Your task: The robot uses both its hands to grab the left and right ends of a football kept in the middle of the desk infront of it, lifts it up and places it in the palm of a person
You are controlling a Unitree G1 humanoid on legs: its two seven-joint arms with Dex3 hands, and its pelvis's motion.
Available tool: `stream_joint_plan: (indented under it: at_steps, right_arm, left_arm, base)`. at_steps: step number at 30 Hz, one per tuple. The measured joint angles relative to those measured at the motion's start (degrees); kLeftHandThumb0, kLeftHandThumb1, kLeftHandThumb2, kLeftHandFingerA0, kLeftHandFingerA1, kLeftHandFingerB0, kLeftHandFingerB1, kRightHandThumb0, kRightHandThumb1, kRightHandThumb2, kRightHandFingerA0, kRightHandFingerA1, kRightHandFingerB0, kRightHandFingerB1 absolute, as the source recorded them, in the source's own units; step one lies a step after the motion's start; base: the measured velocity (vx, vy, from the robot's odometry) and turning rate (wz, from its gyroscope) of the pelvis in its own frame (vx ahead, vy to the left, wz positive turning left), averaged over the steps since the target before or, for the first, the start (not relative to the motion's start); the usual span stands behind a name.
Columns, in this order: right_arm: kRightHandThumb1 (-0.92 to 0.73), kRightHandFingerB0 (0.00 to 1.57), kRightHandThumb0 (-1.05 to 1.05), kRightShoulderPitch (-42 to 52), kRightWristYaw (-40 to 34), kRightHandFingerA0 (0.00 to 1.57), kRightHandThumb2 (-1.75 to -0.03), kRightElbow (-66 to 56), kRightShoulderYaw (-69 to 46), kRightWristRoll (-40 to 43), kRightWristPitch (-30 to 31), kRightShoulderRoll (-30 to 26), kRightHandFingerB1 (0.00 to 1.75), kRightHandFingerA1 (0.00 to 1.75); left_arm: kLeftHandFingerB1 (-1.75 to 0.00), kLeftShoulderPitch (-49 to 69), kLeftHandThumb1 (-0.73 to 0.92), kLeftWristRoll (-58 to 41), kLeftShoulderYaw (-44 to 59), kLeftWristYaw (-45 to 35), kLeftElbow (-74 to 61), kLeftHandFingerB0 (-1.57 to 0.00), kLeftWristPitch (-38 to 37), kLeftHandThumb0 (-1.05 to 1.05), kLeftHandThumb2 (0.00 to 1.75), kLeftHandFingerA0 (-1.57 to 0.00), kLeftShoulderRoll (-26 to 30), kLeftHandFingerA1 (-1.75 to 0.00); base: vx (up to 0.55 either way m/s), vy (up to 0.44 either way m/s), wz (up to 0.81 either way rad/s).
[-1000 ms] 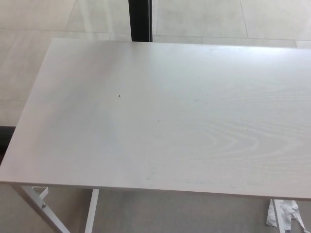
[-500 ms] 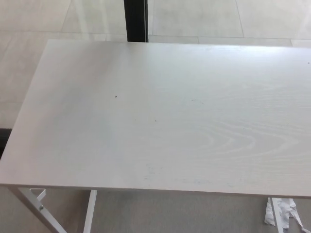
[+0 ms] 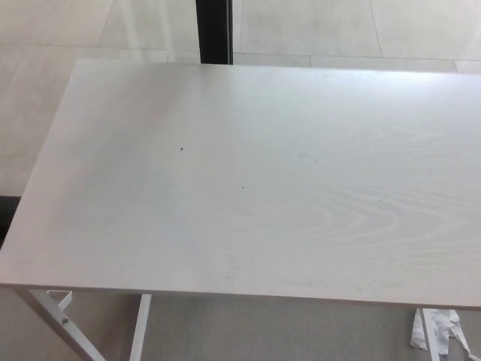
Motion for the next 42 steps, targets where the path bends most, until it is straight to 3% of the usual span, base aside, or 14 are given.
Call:
stream_joint_plan:
  at_steps: [7,19,20,22,27,28,31,32,33,34,36,37,39,42]
  right_arm:
    - [-0.56,0.26,-0.58,0.07,0.09,0.27,-0.57,0.12,0.20,-0.46,-0.93,-0.20,0.32,0.41]
    - [-0.45,0.18,-0.65,0.04,0.50,0.26,-0.80,0.30,0.38,-1.21,-1.68,-0.50,0.43,0.50]
    - [-0.45,0.19,-0.65,0.01,0.50,0.26,-0.79,0.33,0.39,-1.22,-1.68,-0.56,0.43,0.50]
    - [-0.46,0.17,-0.65,-0.01,0.51,0.25,-0.80,0.35,0.39,-1.24,-1.69,-0.72,0.43,0.50]
    - [-0.57,0.28,-0.61,0.18,0.51,0.72,-0.58,0.19,0.63,-1.39,-1.76,-1.05,0.33,0.57]
    - [-0.49,0.23,-0.69,0.16,0.49,0.72,-0.83,0.19,0.63,-1.38,-1.75,-1.07,0.45,0.66]
    - [-0.60,0.31,-0.62,-0.05,0.47,0.66,-0.58,0.21,0.42,-1.25,-1.58,-1.07,0.33,0.56]
    - [-0.51,0.24,-0.72,-0.08,0.44,0.59,-0.85,0.21,0.42,-1.25,-1.58,-1.07,0.44,0.61]
    - [-0.51,0.24,-0.70,-0.08,0.36,0.65,-0.83,0.20,0.39,-1.25,-1.58,-1.07,0.45,0.64]
    - [-0.60,0.27,-0.61,-0.07,0.32,0.69,-0.58,0.20,0.32,-1.22,-1.58,-1.07,0.34,0.57]
    - [-0.61,0.25,-0.61,-0.07,0.13,0.68,-0.59,0.19,0.17,-1.20,-1.58,-1.07,0.34,0.59]
    - [-0.52,0.18,-0.69,-0.07,0.06,0.62,-0.84,0.19,0.15,-1.21,-1.58,-1.07,0.44,0.66]
    - [-0.61,0.23,-0.64,-0.05,0.00,0.59,-0.59,0.18,0.18,-1.23,-1.58,-1.07,0.33,0.50]
    - [-0.61,0.21,-0.67,-0.03,0.09,0.56,-0.59,0.18,0.22,-1.24,-1.53,-1.11,0.33,0.52]
  left_arm:
    - [-0.49,-0.63,0.40,-0.84,-0.42,-0.07,0.90,-0.44,0.02,-0.67,0.81,-0.63,0.13,-0.58]
    - [-0.36,-0.51,0.52,-2.36,-0.46,-0.22,0.95,-0.47,0.02,-0.63,0.56,-0.68,0.14,-0.49]
    - [-0.49,-0.51,0.41,-2.44,-0.49,-0.22,0.96,-0.38,0.02,-0.67,0.81,-0.58,0.14,-0.59]
    - [-0.37,-0.47,0.53,-2.61,-0.54,-0.37,0.91,-0.43,0.02,-0.65,0.58,-0.59,0.14,-0.49]
    - [-0.46,-0.34,0.47,-2.95,-0.70,-0.79,0.79,-0.36,0.02,-0.80,0.82,-0.51,0.16,-0.55]
    - [-0.36,-0.31,0.53,-3.05,-0.70,-0.88,0.71,-0.40,0.02,-0.66,0.57,-0.54,0.16,-0.46]
    - [-0.37,-0.52,0.54,-3.36,-0.70,-1.10,0.58,-0.38,0.04,-0.71,0.57,-0.49,0.30,-0.49]
    - [-0.36,-0.53,0.54,-3.42,-0.71,-1.18,0.52,-0.38,0.04,-0.72,0.57,-0.48,0.32,-0.48]
    - [-0.44,-0.55,0.45,-3.48,-0.73,-1.28,0.44,-0.28,0.04,-0.79,0.84,-0.44,0.34,-0.57]
    - [-0.37,-0.60,0.53,-3.52,-0.74,-1.35,0.43,-0.33,0.04,-0.75,0.57,-0.50,0.36,-0.52]
    - [-0.46,-0.76,0.42,-3.66,-0.74,-1.68,0.44,-0.25,0.06,-0.75,0.82,-0.36,0.46,-0.58]
    - [-0.37,-0.84,0.55,-3.75,-0.72,-1.88,0.46,-0.29,0.07,-0.72,0.57,-0.37,0.50,-0.51]
    - [-0.46,-1.10,0.44,-3.91,-0.70,-2.18,0.60,-0.20,0.17,-0.72,0.83,-0.28,0.55,-0.56]
    - [-0.38,-1.52,0.56,-4.18,-0.74,-2.67,0.90,-0.27,0.32,-0.73,0.57,-0.33,0.60,-0.52]
  base:
    - [0.00,0.000,0.00]
    - [0.00,0.000,0.00]
    - [0.00,0.000,0.00]
    - [0.00,0.000,0.00]
    - [0.00,0.000,0.00]
    - [0.00,0.000,0.00]
    - [0.00,0.000,0.00]
    - [0.00,0.000,0.00]
    - [0.00,0.000,0.00]
    - [0.00,0.000,0.00]
    - [0.00,0.000,0.00]
    - [0.00,0.000,0.00]
    - [0.00,0.000,0.00]
    - [0.00,0.000,0.00]
